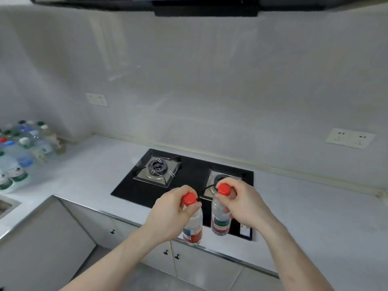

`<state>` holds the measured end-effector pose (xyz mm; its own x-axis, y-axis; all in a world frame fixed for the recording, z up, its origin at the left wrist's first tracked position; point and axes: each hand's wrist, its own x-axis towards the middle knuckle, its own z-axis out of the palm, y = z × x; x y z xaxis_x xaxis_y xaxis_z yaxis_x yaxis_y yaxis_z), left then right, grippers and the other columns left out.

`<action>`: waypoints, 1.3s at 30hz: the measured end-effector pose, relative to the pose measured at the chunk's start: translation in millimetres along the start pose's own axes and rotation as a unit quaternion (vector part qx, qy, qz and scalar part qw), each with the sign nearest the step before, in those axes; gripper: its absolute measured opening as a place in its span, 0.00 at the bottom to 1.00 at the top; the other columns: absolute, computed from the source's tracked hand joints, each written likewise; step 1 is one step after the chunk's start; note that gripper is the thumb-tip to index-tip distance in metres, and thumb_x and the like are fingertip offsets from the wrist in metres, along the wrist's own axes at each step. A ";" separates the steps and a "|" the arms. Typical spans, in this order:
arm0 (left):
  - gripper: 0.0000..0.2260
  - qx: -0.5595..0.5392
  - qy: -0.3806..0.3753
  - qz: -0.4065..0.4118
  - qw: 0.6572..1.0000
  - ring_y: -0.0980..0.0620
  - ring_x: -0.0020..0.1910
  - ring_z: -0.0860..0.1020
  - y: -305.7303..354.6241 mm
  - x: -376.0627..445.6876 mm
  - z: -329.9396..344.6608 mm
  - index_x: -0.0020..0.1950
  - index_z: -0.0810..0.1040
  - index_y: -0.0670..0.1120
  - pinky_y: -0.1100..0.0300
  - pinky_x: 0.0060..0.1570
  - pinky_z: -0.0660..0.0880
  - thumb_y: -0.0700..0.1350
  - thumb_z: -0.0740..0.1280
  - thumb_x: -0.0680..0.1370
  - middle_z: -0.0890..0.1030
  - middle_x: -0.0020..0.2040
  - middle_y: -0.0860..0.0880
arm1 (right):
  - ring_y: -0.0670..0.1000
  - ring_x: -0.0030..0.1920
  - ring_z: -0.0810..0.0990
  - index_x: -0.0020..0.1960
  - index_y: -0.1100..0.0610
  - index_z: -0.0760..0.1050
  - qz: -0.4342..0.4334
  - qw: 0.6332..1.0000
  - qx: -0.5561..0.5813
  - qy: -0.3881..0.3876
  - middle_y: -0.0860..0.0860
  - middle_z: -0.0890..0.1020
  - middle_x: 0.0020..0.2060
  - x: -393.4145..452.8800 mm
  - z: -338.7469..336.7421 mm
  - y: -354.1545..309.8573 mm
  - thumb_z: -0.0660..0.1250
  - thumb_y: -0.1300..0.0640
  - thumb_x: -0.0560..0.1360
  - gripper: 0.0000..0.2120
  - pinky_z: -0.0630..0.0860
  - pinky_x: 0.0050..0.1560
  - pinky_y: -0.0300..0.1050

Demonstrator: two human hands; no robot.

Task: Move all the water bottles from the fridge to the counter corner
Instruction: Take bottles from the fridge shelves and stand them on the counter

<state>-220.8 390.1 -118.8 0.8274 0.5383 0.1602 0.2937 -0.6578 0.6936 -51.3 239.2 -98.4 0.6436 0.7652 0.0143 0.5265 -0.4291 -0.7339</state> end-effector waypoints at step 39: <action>0.06 0.068 0.226 -0.260 0.936 0.57 0.40 0.77 -339.9 -82.9 -351.9 0.51 0.77 0.59 0.55 0.44 0.79 0.58 0.70 0.78 0.77 0.40 0.60 | 0.49 0.46 0.84 0.58 0.40 0.78 -0.207 0.945 0.042 -0.250 0.43 0.79 0.51 210.1 410.1 -347.1 0.73 0.47 0.78 0.10 0.78 0.36 0.34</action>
<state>-557.7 754.4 -120.8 0.2781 0.9520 0.1280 0.6843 -0.2899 0.6691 -326.6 745.7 -119.2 0.0375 0.9993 0.0044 0.6155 -0.0197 -0.7879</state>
